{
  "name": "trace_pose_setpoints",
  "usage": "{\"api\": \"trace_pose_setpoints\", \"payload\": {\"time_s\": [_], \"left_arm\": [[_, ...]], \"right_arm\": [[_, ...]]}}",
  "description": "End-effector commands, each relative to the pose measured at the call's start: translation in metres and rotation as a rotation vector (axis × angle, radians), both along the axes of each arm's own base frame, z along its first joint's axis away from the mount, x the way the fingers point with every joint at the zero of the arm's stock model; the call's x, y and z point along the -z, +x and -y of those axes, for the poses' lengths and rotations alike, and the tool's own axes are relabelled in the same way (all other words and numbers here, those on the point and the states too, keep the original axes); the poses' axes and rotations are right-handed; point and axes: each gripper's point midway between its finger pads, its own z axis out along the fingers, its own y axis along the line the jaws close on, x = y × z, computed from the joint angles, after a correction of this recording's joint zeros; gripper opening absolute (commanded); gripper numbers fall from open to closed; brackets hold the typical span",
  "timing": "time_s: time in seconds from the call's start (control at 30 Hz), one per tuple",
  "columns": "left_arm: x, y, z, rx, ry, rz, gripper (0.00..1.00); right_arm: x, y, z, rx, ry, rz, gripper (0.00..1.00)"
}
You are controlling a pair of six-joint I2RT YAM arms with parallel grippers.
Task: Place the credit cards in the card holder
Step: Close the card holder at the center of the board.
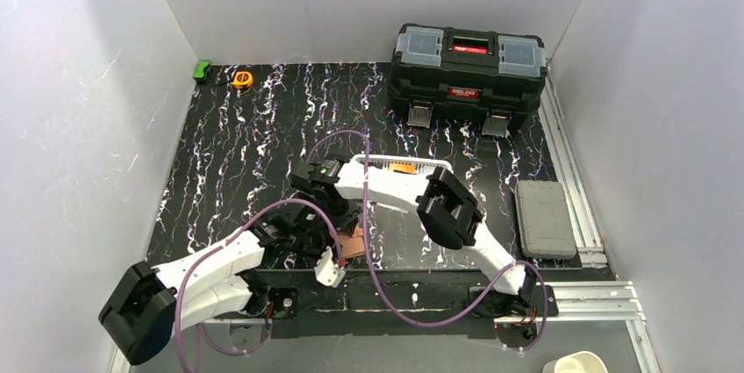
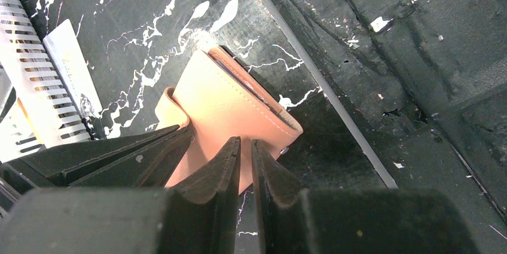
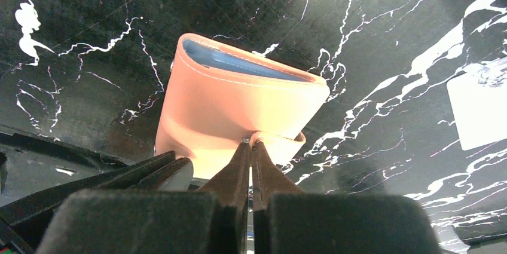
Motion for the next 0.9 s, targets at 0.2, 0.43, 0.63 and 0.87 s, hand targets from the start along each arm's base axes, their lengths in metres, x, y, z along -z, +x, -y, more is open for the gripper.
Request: {"api": "trace_pose_setpoints", "payload": {"time_s": [0.2, 0.43, 0.63, 0.87], "left_arm": [[0.007, -0.014, -0.011, 0.015, 0.037, -0.042, 0.12], [0.008, -0.019, -0.014, 0.02, 0.036, -0.041, 0.12], [0.009, -0.017, -0.014, 0.013, 0.045, -0.048, 0.12], [0.011, -0.018, -0.014, 0.014, 0.046, -0.057, 0.12]], "right_arm": [[0.064, -0.026, -0.031, -0.034, 0.118, -0.04, 0.22], [0.021, -0.003, -0.03, 0.058, 0.318, -0.064, 0.42], [0.001, 0.002, -0.031, 0.058, 0.396, -0.051, 0.31], [-0.021, 0.001, -0.025, 0.045, 0.471, -0.039, 0.25]]}}
